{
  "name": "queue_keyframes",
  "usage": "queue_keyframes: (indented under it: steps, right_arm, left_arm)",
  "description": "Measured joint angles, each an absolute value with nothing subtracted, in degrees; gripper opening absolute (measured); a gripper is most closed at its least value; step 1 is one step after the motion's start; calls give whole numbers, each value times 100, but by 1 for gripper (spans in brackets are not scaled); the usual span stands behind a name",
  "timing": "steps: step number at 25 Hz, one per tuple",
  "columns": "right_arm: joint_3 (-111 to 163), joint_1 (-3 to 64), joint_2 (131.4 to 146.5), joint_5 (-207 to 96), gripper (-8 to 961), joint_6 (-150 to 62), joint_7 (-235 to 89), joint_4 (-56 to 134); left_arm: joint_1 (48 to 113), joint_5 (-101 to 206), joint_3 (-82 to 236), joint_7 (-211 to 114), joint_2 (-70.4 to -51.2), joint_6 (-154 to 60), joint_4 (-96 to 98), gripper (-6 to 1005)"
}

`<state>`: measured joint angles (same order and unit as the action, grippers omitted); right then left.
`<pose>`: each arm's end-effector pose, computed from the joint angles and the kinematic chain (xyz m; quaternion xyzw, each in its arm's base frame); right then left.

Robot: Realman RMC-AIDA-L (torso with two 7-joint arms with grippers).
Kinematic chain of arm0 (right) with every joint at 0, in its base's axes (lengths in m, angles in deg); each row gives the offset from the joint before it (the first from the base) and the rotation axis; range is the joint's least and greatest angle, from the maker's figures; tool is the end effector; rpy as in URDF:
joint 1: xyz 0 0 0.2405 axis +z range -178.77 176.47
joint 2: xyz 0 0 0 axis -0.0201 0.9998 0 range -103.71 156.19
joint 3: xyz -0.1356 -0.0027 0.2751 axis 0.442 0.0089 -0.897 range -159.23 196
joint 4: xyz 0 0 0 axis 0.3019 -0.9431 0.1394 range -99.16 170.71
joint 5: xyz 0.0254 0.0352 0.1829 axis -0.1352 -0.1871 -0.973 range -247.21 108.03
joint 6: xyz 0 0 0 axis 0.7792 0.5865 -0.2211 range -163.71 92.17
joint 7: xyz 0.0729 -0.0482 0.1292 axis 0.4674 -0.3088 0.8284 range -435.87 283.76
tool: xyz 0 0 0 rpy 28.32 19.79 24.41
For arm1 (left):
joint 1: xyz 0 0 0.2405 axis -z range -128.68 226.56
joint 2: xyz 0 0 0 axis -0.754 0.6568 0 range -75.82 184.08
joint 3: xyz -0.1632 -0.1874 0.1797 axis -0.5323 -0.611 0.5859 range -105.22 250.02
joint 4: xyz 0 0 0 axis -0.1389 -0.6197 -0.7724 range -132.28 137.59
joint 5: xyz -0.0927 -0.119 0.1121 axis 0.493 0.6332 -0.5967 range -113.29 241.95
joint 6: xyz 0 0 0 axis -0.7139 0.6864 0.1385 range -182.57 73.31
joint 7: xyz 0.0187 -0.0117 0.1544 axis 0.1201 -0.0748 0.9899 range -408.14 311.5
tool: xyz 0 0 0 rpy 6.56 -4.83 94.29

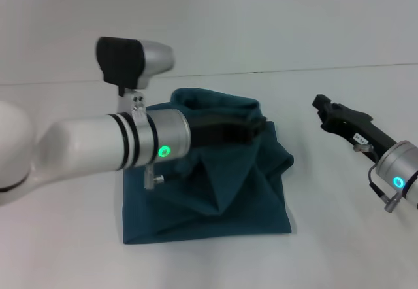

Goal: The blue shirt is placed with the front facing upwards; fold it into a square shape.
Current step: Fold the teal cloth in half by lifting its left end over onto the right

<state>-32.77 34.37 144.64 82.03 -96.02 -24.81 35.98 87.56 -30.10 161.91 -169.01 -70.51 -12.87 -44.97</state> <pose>0.3237 0.3938 -0.0529 -0.7188 0.4134 0.3760 0.4136 -0.1502 0.4019 -0.1374 -0.8955 -0.3509 -0.2169 0.1671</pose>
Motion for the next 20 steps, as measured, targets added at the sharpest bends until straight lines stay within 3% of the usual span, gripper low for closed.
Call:
queue_keyframes:
  steps: [3, 8, 13, 20]
  right_arm:
    - [-3282, 3399, 14451, 8063, 85, -9607, -2481, 3623]
    - [-3279, 3342, 14429, 7925, 87, -9607, -2481, 3627]
    - [-3275, 3300, 14410, 7843, 90, -9653, -2482, 3655]
    - [-3209, 3304, 14328, 7798, 94, -10578, -2225, 4275]
  left_arm:
    - [8913, -2287, 16519, -16091, -7050, -1427, -4126, 91]
    - [8945, -1786, 16765, -15355, -7049, -1487, -4053, 267]
    - [8852, -1715, 16766, -15123, -7049, -1475, -4196, 373]
    - [7969, -800, 16249, -13622, -7050, -1327, -4772, 541]
